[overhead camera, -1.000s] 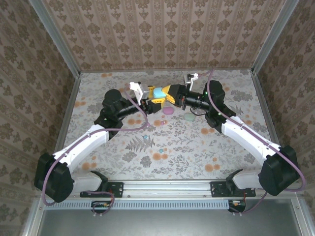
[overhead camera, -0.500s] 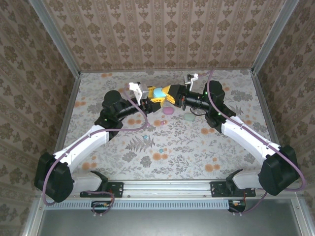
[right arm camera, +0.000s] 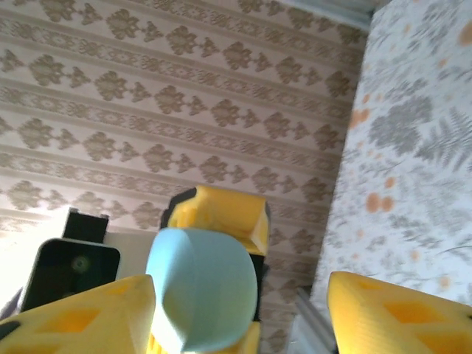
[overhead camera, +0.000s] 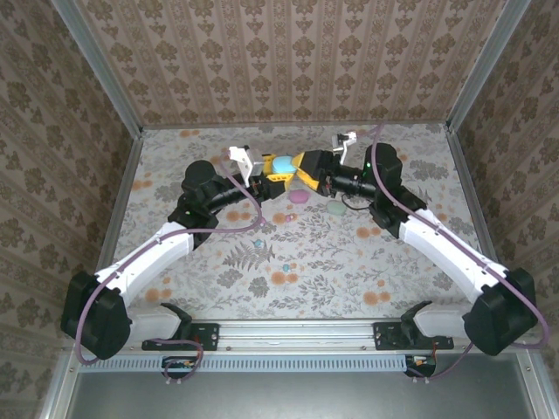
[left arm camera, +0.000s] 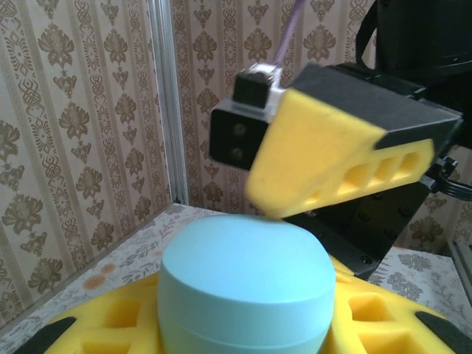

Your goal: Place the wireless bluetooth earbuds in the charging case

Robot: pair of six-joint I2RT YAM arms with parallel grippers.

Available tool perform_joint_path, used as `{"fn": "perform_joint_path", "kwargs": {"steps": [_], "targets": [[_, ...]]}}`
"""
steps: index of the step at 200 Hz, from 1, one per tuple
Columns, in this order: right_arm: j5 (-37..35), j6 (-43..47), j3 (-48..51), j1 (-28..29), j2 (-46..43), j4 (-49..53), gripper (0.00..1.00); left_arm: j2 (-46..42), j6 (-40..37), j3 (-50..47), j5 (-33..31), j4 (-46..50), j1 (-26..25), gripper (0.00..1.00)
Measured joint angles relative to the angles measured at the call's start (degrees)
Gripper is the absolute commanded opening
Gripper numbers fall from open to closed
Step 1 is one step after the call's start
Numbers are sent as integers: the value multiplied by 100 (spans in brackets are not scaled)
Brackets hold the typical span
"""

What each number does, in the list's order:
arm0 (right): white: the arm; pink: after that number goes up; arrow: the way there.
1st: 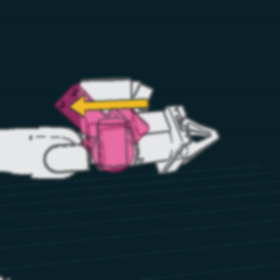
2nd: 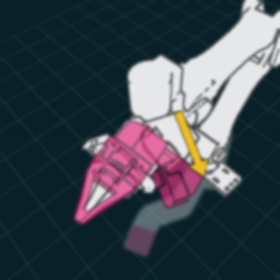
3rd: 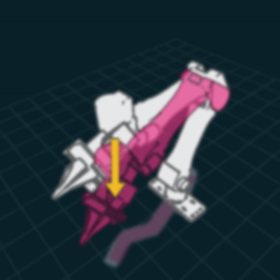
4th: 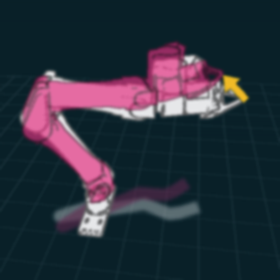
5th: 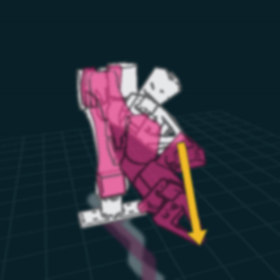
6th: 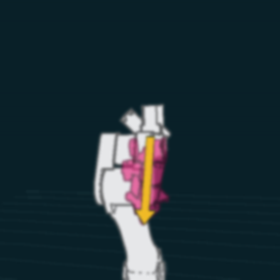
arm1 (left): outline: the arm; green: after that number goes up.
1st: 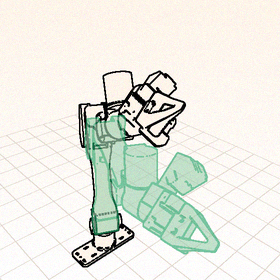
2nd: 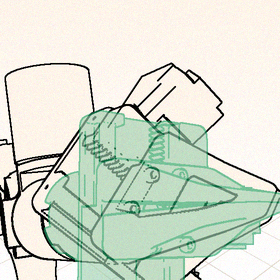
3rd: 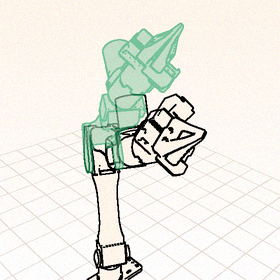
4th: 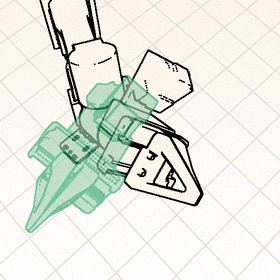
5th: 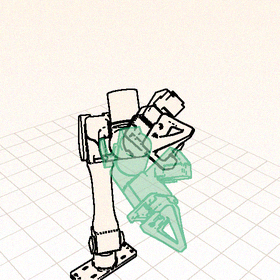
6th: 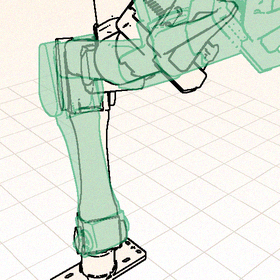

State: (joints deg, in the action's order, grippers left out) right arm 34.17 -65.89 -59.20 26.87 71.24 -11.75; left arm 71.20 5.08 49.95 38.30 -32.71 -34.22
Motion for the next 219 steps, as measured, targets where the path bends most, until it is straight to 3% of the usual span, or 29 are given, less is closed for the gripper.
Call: {"fn": "perform_joint_path", "kwargs": {"steps": [38,63,219], "targets": [[-498,1497,-7,-4,-688,691,67,20,223,-24,2,-173,0,32],[-533,2052,-151,-4,-662,1082,67,37,315,-44,7,-236,0,32],[-28,2597,-612,42,-103,1508,67,96,439,-44,44,-256,0,32]]}}
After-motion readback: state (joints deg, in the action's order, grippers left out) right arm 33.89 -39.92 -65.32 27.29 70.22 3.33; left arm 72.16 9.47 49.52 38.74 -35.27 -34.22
